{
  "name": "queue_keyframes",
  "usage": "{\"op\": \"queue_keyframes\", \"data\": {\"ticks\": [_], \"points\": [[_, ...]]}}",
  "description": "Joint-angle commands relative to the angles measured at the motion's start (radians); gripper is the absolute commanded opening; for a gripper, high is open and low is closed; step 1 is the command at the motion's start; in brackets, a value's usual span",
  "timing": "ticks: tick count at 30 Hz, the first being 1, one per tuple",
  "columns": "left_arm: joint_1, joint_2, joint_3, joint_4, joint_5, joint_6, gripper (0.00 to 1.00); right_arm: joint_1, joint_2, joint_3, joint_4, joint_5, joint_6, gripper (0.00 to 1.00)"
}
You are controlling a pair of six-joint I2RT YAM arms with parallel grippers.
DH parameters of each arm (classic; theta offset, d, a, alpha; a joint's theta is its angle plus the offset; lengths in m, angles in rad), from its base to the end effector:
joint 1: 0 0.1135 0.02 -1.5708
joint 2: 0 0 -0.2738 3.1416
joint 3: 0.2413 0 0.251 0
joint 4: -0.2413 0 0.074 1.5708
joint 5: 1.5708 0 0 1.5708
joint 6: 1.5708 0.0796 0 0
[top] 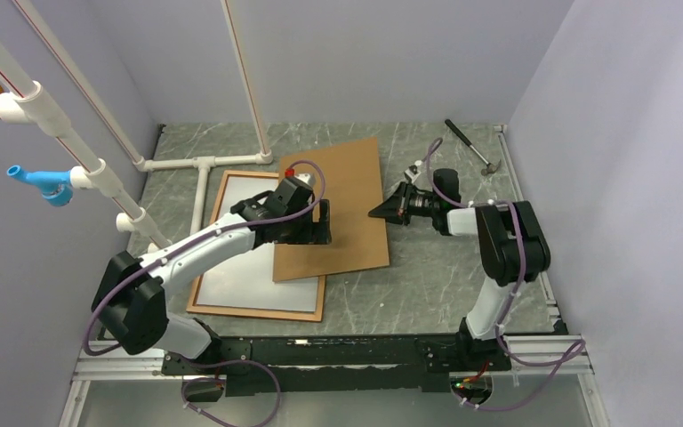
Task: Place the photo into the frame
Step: Turn over the photo frame item at the center of the board.
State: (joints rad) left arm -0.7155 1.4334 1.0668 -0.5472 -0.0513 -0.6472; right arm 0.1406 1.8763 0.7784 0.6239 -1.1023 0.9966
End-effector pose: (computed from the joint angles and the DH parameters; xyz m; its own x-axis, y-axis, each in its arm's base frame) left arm 0.2482 -0.2103 0.2318 -0.8575 -0.0525 -0.5117 0.1435 0.9309 -0.3359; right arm 0.3510 0.1214 0.1348 -0.9586 0.2472 -0.1413 -0.0818 0.2361 0.9683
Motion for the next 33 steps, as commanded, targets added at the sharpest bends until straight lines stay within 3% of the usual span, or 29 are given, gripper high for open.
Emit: {"op": "queue_keyframes", "data": {"ticks": [1,9,15,25,33], "points": [[0.004,-0.054,-0.002,-0.005,-0.012,0.005,0.95,-0.003,-0.202,0.127,-0.479,0.131,-0.280,0.00],[0.005,-0.107,-0.018,-0.009,-0.023,-0.009,0.94,-0.041,-0.448,0.247,-0.946,0.261,-0.430,0.00],[0.004,-0.146,-0.018,0.003,-0.012,-0.020,0.94,-0.064,-0.586,0.360,-1.202,0.358,-0.500,0.00],[0.005,-0.186,-0.033,-0.004,-0.014,-0.021,0.94,-0.083,-0.656,0.529,-1.459,0.503,-0.523,0.00],[0.005,-0.246,-0.037,0.010,-0.003,-0.035,0.96,-0.076,-0.644,0.543,-1.531,0.584,-0.510,0.00]]}}
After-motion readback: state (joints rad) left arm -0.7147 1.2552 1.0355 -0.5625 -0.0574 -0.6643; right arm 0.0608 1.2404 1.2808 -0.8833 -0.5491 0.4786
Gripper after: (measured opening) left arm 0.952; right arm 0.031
